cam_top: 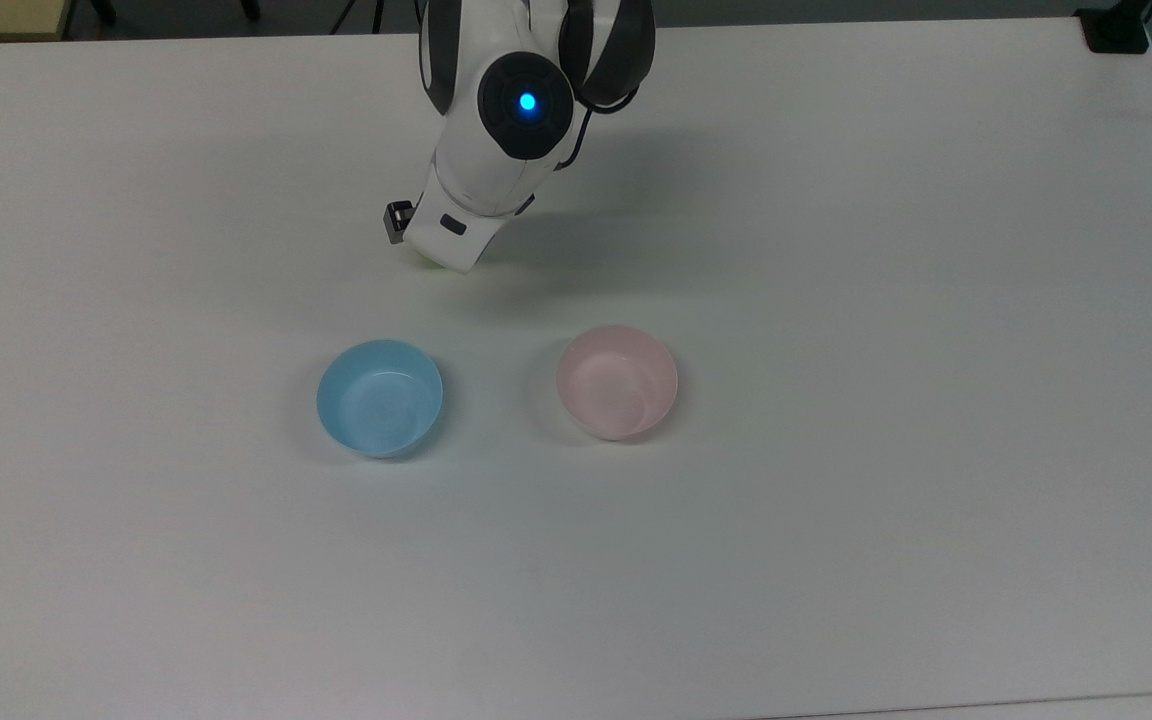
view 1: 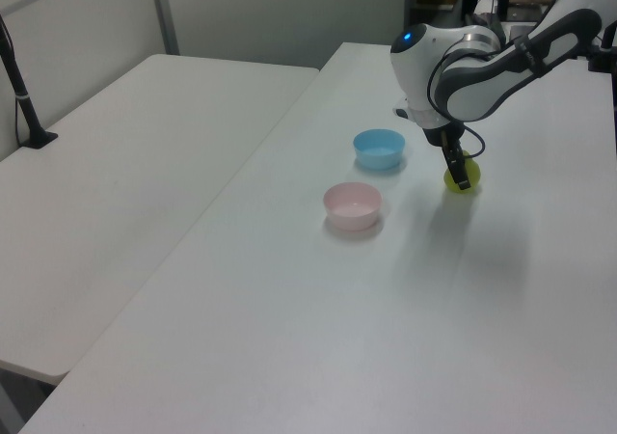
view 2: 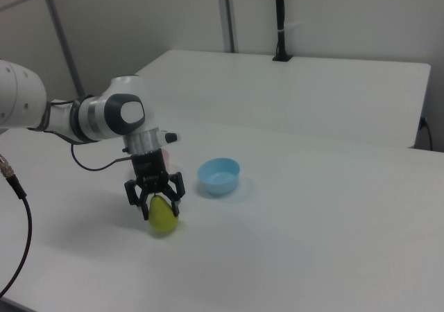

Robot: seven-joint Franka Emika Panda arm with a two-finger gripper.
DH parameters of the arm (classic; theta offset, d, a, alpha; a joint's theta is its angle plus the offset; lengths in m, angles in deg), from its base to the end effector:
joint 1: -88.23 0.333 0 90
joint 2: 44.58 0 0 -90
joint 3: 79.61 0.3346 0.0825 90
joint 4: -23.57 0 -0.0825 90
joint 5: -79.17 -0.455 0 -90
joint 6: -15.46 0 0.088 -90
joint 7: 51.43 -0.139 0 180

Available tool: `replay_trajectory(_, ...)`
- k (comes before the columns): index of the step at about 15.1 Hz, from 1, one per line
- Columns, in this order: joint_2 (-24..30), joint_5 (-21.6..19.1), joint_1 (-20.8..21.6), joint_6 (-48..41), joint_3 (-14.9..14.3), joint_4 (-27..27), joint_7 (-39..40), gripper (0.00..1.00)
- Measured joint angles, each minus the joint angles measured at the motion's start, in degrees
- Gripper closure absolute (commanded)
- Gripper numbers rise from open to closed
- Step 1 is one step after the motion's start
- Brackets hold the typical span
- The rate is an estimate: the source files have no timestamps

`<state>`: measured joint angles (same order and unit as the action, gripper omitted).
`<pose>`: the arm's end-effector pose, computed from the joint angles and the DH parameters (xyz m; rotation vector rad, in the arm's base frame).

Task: Place the pear in the bowl
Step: 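Lift the green pear and carry it over the pink bowl, then lower the pear into the pink bowl and open the gripper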

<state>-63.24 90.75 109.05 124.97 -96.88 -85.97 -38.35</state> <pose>0.6352 0.0214 0.2598 2.8001 0.5507 -0.4863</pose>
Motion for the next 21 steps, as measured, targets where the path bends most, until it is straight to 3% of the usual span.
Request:
replay_trajectory(2,1.5,-0.5,0.0,0.0,0.0,1.5,0.0,0.64)
replay_trajectory(7,3.5,-12.0,1.3,-0.2,0.0,12.4,-0.9,0.61)
replay_trajectory(12,-5.3,-17.5,4.4,1.4,0.0,22.0,-7.0,0.60)
replay_trajectory(16,-13.5,-17.7,6.1,10.6,0.0,24.5,-11.1,0.51)
replay_trajectory(17,-15.0,-17.7,6.7,11.1,0.0,24.9,-11.7,0.30)
replay_trajectory(19,-16.2,-17.7,7.3,11.1,0.0,25.1,-12.2,0.00)
replay_trajectory(21,-16.5,-17.7,7.3,11.1,0.0,25.2,-12.3,0.00)
